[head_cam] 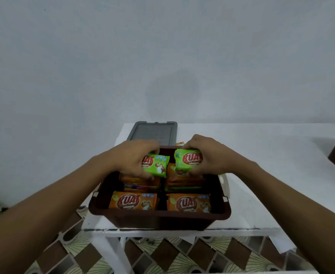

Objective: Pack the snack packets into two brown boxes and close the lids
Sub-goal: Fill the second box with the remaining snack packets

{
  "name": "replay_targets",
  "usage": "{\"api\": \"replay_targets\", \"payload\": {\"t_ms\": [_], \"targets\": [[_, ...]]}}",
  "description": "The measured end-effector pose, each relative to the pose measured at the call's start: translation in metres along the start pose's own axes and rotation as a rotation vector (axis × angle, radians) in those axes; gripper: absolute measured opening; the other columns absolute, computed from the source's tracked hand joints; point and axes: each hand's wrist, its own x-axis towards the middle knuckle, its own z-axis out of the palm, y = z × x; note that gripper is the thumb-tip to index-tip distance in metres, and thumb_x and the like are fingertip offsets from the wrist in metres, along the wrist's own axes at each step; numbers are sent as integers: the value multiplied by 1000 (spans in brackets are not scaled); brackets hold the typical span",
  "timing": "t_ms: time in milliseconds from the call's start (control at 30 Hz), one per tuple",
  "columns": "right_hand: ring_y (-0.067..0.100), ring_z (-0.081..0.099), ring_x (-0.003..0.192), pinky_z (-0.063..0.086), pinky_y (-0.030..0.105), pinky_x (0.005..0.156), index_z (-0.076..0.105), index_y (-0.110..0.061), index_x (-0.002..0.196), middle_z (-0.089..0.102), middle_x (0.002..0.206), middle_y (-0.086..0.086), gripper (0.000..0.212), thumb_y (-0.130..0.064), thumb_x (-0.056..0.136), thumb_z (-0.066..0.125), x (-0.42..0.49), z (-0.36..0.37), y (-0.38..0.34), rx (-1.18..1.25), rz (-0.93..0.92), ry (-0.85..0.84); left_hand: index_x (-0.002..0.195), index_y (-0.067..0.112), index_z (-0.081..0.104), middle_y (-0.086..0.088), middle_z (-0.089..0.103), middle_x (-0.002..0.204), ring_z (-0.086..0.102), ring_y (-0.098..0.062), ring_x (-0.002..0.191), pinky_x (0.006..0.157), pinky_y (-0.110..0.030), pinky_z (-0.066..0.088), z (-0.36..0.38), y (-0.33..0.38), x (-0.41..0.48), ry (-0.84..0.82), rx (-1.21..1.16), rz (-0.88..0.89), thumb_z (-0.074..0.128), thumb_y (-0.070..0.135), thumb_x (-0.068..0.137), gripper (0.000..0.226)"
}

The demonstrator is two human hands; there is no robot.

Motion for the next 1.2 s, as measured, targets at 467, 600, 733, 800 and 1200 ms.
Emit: {"api": "replay_targets", "payload": {"t_ms": [467, 600, 733, 800, 1200], "targets": [[22, 29, 125, 33, 41, 101, 34, -32, 136, 31, 136, 1, 91, -66, 63, 75, 1, 44, -8, -359, 62, 124, 124, 30, 53, 8, 46, 116, 43, -11, 106, 84, -28, 33, 29, -20, -24, 99, 201, -141, 64, 82, 59, 83], [24, 26, 134, 26, 44, 108, 17, -29, 149, 32, 148, 0, 107, -71, 66, 69, 3, 44, -7, -399, 112, 102, 131, 31, 42, 6, 39, 123, 36, -13, 111, 88, -30, 34, 29, -17, -24, 189, 172, -157, 70, 76, 58, 90], [22, 33, 128, 29, 42, 104, 22, -30, 147, 40, 144, -3, 104, -73, 65, 68, 5, 44, -6, -421, 117, 127, 138, 30, 35, 6, 36, 139, 33, -15, 124, 99, -34, 34, 30, -16, -22, 185, 174, -191, 71, 74, 60, 97], [22, 33, 129, 29, 42, 105, 22, -30, 147, 39, 144, -3, 104, -73, 65, 68, 5, 44, -5, -419, 111, 135, 139, 30, 33, 6, 36, 140, 31, -16, 126, 101, -34, 33, 31, -16, -20, 176, 164, -198, 71, 75, 60, 99], [13, 55, 104, 46, 33, 89, 62, -21, 121, 63, 117, -6, 28, -27, 94, 60, -4, 24, 28, 273, 87, 444, 96, 27, 56, 9, 56, 90, 46, -11, 85, 75, -33, 35, 15, -21, 11, 221, 51, -191, 16, 74, 85, 63]]}}
